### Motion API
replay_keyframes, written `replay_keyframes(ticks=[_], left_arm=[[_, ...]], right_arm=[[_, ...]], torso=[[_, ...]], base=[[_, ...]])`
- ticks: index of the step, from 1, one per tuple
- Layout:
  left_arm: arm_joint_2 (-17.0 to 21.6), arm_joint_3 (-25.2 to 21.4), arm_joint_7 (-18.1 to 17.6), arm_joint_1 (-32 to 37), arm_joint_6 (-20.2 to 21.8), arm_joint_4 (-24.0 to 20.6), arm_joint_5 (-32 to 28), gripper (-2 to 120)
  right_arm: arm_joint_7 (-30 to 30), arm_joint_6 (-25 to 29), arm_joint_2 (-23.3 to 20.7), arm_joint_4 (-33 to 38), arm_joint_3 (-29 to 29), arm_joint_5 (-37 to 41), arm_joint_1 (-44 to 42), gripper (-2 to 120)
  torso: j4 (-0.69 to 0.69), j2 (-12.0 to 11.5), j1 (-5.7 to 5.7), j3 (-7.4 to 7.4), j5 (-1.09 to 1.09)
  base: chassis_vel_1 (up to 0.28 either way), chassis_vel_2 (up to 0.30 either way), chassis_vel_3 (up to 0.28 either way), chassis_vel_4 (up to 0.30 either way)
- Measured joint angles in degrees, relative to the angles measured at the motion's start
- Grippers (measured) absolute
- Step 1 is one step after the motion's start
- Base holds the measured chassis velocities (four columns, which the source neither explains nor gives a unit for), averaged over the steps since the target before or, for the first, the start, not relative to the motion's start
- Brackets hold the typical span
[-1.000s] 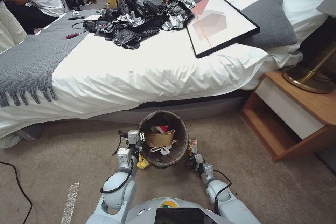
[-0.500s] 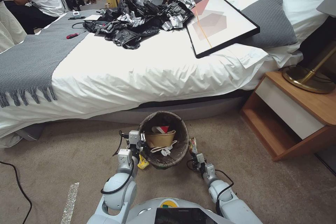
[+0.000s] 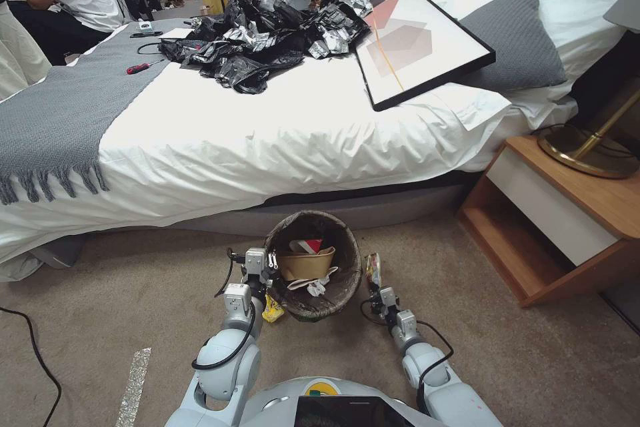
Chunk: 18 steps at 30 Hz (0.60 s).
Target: Pick up the trash bin, then pick up the garbage from the floor and place it into the trash bin.
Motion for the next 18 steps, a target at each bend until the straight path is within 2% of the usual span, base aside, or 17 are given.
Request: replay_keyframes(ticks=[3, 4, 8, 9, 10, 12, 14, 15, 16, 17, 18], left_arm=[[-0.02, 0.21, -0.03, -0.06, 0.01, 0.14, 0.00, 0], [-0.02, 0.21, -0.03, -0.06, 0.01, 0.14, 0.00, 0], [0.02, 0.28, -0.05, 0.02, 0.04, 0.18, 0.02, 0], [0.02, 0.28, -0.05, 0.02, 0.04, 0.18, 0.02, 0], [0.04, 0.29, -0.05, 0.06, 0.04, 0.22, 0.03, 0], [0.08, 0.39, -0.05, 0.09, 0.07, 0.35, 0.06, 0], [0.08, 0.42, -0.05, 0.10, 0.08, 0.37, 0.06, 0], [0.11, 0.67, -0.05, 0.10, 0.16, 0.53, 0.02, 0], [0.12, 0.86, -0.04, 0.10, 0.21, 0.65, 0.02, 0], [0.12, 0.86, -0.04, 0.10, 0.21, 0.65, 0.02, 0], [0.13, 1.07, -0.03, 0.12, 0.26, 0.76, 0.02, 0]], right_arm=[[1.19, 2.83, -0.02, 7.50, 2.91, -0.35, -3.20, 0], [1.19, 2.83, -0.02, 7.50, 2.91, -0.35, -3.20, 0], [1.81, 6.08, 0.01, 20.30, 6.87, 0.66, -6.52, 0], [1.81, 6.08, 0.01, 20.30, 6.87, 0.66, -6.52, 0], [1.28, 7.04, -0.06, 23.24, 7.66, 1.49, -7.13, 0], [-4.18, 10.88, -0.60, 30.12, 9.18, 5.39, -8.44, 0], [-5.19, 11.45, -0.71, 30.89, 9.30, 6.06, -8.57, 0], [-11.75, 14.70, -1.64, 35.91, 9.49, 11.23, -9.35, 0], [-15.10, 15.74, -2.26, 38.55, 9.36, 13.85, -9.70, 0], [-15.10, 15.74, -2.26, 38.55, 9.36, 13.85, -9.70, 0], [-18.37, 16.30, -2.89, 40.89, 8.99, 16.12, -10.05, 0]], torso=[[0.00, 0.00, 0.00, 0.00, 0.00], [0.00, 0.00, 0.00, 0.00, 0.00], [0.01, 0.00, 0.00, 0.00, 0.00], [0.01, 0.00, 0.00, 0.00, 0.00], [0.01, 0.00, 0.00, 0.00, -0.01], [0.00, 0.00, 0.00, 0.00, 0.00], [0.00, 0.00, 0.00, 0.00, 0.00], [0.01, 0.00, 0.00, 0.00, 0.00], [0.01, 0.00, 0.00, 0.00, 0.00], [0.01, 0.00, 0.00, 0.00, 0.00], [0.01, 0.00, 0.00, 0.00, -0.02]], base=[[0.000, 0.000, 0.000, 0.000], [0.000, 0.000, 0.000, 0.000], [0.000, 0.000, 0.000, 0.000], [0.000, 0.000, 0.000, 0.000], [0.000, 0.000, 0.000, 0.000], [0.000, 0.000, 0.000, 0.000], [0.000, 0.000, 0.000, 0.000], [0.000, 0.000, 0.000, 0.000], [0.000, 0.000, 0.000, 0.000], [0.000, 0.000, 0.000, 0.000], [0.000, 0.000, 0.000, 0.000]])
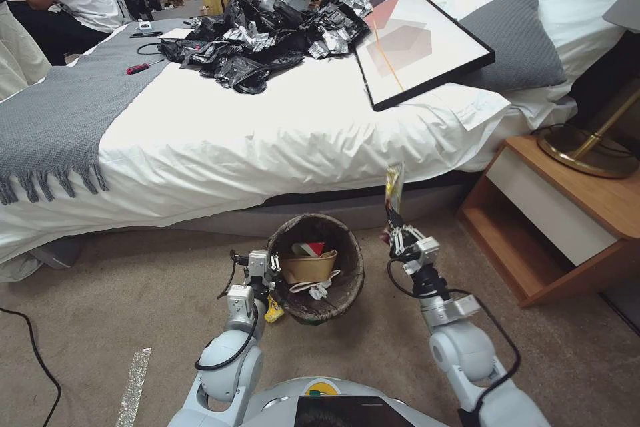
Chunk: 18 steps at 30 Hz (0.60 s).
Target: Pick up the trash bin, then pick up the garbage from the floor and place it into the trash bin.
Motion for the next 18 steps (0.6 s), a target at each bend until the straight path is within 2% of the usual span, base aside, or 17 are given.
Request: replay_keyframes(ticks=[2, 4, 5, 6, 8, 11, 18], left_arm=[[0.02, 0.37, 0.02, 0.06, 0.03, 0.26, 0.05, 0], [0.03, 0.54, 0.03, 0.10, 0.04, 0.32, 0.11, 0], [0.10, 0.92, 0.06, 0.20, 0.04, 0.39, 0.29, 0], [0.10, 0.92, 0.06, 0.20, 0.04, 0.39, 0.29, 0], [0.07, 1.32, 0.11, 0.27, 0.04, 0.50, 0.63, 0], [-0.06, 1.46, 0.14, 0.33, 0.03, 0.54, 0.85, 0], [-0.37, 1.79, 0.21, 0.53, -0.03, 0.54, 1.36, 0]], right_arm=[[-6.16, -0.04, -1.81, 3.81, -1.55, 3.20, -0.51, 0], [-7.53, -0.33, -2.68, 4.73, -2.42, 3.72, -0.51, 0], [-9.25, -1.39, -4.64, 5.51, -4.63, 4.05, -0.43, 0], [-9.25, -1.39, -4.64, 5.51, -4.63, 4.05, -0.43, 0], [-9.72, -2.88, -7.37, 4.59, -8.88, 3.56, 0.37, 0], [-9.01, -3.40, -8.34, 2.34, -12.04, 2.06, 1.06, 0], [-6.90, -3.16, -7.17, -4.85, -17.61, -1.68, 1.91, 0]], torso=[[-0.01, 0.00, 0.00, 0.00, 0.02], [-0.01, 0.00, 0.00, 0.00, 0.01], [0.00, 0.00, 0.00, 0.00, 0.02], [0.00, 0.00, 0.00, 0.00, 0.02], [0.00, 0.00, 0.00, 0.00, 0.02], [0.01, 0.00, 0.00, 0.00, 0.03], [0.00, 0.00, 0.00, 0.00, 0.02]], base=[[0.000, 0.000, 0.000, 0.000], [0.000, 0.000, 0.000, 0.000], [0.000, 0.000, 0.000, 0.000], [0.000, 0.000, 0.000, 0.000], [0.000, 0.000, 0.000, 0.000], [0.000, 0.000, 0.000, 0.000], [0.000, 0.000, 0.000, 0.000]])
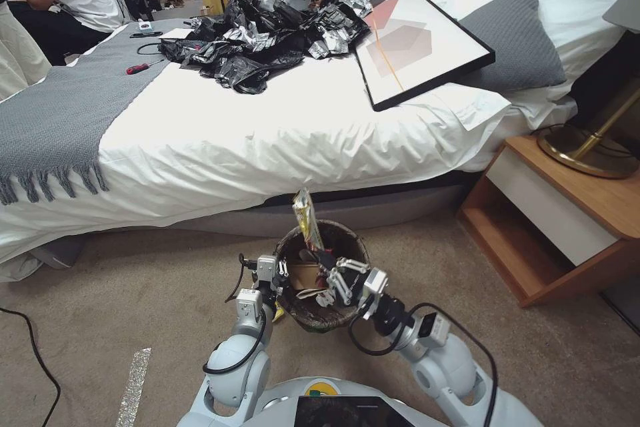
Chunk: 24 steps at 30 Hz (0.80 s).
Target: Pick up the trash bin, then pick up the garbage from the floor and place it into the trash bin.
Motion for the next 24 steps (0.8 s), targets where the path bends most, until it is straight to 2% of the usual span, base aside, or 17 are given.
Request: replay_keyframes(ticks=[9, 21, 22, 23, 24], left_arm=[[-0.05, -0.08, 0.07, 0.03, -0.02, -0.20, 0.12, 0], [-0.06, -0.10, 0.07, 0.02, -0.02, -0.30, 0.12, 0], [-0.05, -0.12, 0.07, 0.03, -0.02, -0.32, 0.12, 0], [-0.05, -0.12, 0.07, 0.03, -0.02, -0.32, 0.12, 0], [-0.05, -0.13, 0.07, 0.02, -0.02, -0.34, 0.12, 0]], right_arm=[[0.54, 2.64, 2.76, -7.39, -1.54, -2.40, 0.12, 0], [0.61, 3.21, 3.37, -8.87, -1.55, -2.90, 0.12, -1], [0.67, 3.23, 3.44, -9.13, -1.55, -3.00, 0.08, 11], [0.67, 3.23, 3.44, -9.13, -1.55, -3.00, 0.08, 11], [0.74, 3.23, 3.47, -9.29, -1.51, -3.22, 0.03, 18]], torso=[[0.00, 0.00, 0.00, 0.00, 0.00], [0.00, 0.00, 0.00, 0.00, 0.00], [0.00, 0.00, 0.00, 0.00, 0.00], [0.00, 0.00, 0.00, 0.00, 0.00], [0.00, 0.00, 0.00, 0.00, 0.00]], base=[[0.000, 0.000, 0.000, 0.000], [0.000, 0.000, 0.000, 0.000], [0.000, 0.000, 0.000, 0.000], [0.000, 0.000, 0.000, 0.000], [0.000, 0.000, 0.000, 0.000]])
